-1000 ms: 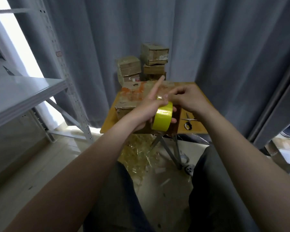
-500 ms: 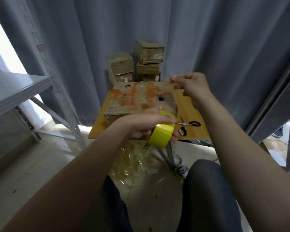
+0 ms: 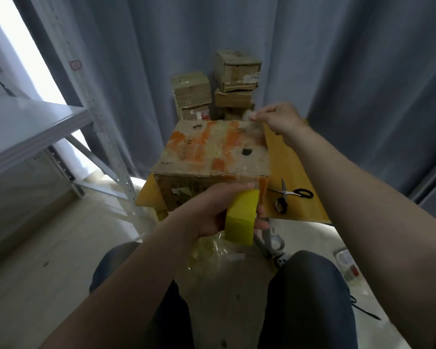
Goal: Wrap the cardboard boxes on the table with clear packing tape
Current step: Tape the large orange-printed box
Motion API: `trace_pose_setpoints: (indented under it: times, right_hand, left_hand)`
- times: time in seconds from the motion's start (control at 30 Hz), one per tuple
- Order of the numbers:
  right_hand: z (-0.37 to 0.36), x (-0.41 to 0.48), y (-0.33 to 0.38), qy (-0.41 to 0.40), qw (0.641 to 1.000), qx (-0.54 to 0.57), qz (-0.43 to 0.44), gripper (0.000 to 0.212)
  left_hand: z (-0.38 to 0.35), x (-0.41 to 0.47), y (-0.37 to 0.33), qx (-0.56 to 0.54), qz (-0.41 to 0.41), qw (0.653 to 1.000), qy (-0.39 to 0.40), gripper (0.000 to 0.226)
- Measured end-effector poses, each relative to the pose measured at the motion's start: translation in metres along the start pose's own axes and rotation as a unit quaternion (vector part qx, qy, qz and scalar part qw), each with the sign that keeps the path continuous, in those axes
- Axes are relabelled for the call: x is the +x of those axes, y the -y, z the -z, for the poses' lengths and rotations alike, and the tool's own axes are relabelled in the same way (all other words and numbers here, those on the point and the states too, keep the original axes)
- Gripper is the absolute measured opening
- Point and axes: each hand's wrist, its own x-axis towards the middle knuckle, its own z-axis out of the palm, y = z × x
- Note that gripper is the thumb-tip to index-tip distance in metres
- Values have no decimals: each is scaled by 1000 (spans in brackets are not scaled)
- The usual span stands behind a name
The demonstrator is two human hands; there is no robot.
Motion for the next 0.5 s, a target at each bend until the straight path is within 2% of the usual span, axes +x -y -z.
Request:
trace_pose_setpoints:
  times: [0.1, 0.23, 0.3, 0.37, 0.43, 0.5]
  right_hand:
    - [-9, 15, -13, 7, 1000, -6, -7, 18]
    - [-21, 24, -36, 5, 999, -41, -2, 10]
    - [-27, 21, -48, -5, 996, -88, 10, 11]
    - [-32, 18, -57, -61, 982, -172, 44, 18]
    - [-32, 16, -53, -93, 947, -298, 74, 33]
    - [-29, 14, -41, -88, 919, -380, 59, 76]
  left_hand:
    - [-1, 9, 0, 3, 14, 1000, -17, 29]
    - [0, 20, 1, 18, 37, 999, -33, 33]
    - [3, 27, 4, 23, 45, 998, -37, 34]
    - [5, 32, 8, 28, 45, 998, -39, 34]
    - [6, 36, 11, 30, 37, 998, -46, 34]
    - [7, 39, 12, 38, 29, 998, -49, 38]
